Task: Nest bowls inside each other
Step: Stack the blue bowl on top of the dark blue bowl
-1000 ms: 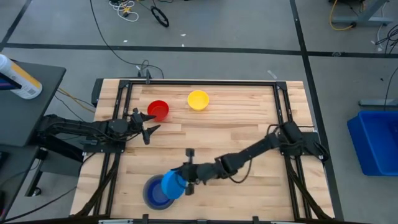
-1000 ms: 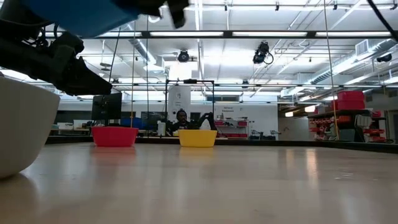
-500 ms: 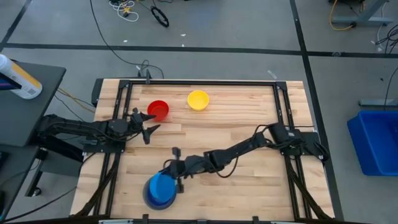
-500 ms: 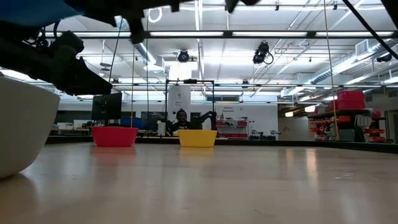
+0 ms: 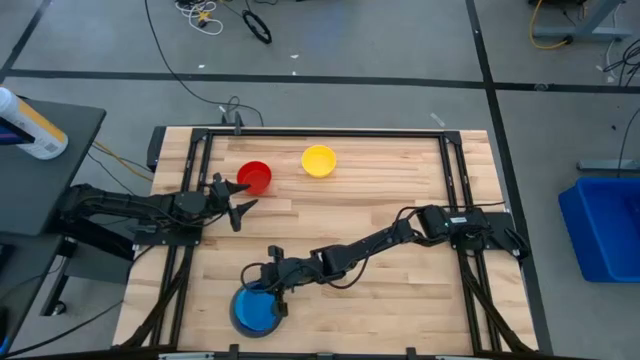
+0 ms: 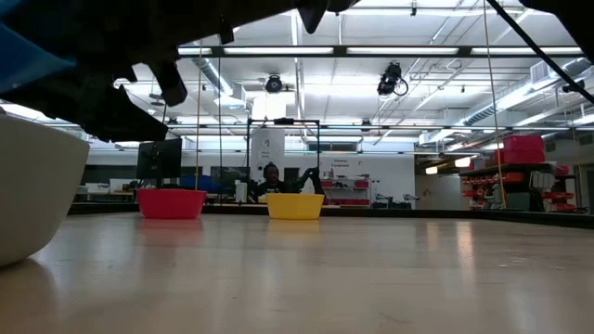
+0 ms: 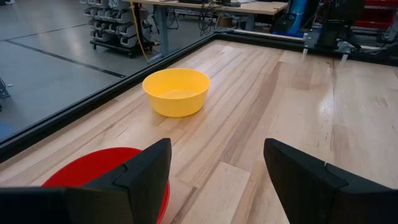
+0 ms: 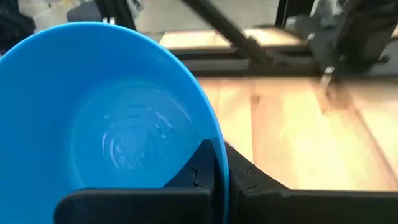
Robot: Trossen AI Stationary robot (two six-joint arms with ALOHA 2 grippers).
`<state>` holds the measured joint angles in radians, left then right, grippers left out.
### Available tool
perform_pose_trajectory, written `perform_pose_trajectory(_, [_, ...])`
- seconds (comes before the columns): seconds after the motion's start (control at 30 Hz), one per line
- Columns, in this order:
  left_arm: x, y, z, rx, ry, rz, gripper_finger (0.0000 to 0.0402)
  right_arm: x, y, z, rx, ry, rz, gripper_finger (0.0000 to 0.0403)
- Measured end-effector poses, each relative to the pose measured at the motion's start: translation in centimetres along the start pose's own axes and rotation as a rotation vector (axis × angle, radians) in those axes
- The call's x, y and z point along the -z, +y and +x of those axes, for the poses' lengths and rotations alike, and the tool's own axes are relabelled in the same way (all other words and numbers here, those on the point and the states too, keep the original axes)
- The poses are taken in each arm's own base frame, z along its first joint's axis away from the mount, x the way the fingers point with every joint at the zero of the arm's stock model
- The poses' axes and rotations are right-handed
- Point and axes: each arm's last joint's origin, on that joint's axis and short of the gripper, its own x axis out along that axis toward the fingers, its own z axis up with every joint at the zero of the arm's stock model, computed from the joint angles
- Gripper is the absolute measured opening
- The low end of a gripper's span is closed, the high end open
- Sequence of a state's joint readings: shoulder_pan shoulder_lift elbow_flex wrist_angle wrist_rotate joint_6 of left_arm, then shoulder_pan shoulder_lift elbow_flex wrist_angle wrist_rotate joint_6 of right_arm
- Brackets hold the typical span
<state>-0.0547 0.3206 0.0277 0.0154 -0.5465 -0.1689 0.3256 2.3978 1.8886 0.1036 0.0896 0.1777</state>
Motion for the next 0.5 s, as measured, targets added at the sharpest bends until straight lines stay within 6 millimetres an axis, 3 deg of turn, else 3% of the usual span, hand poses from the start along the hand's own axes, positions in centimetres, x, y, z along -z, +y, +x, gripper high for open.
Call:
perform_pose_trajectory(0.4, [-0.01,0.02,0.0,-0.005,-0.002,-0.001,0.0263,0.29,-0.22,0.0,-0.041,0.053,0.076,0.0001])
perform_pose_trajectory(0.5, [-0.02,0.02,0.0,-0.007,-0.003,-0.002,0.0263,-0.41,-0.22,-0.07,-0.046,0.04,0.065,0.0001])
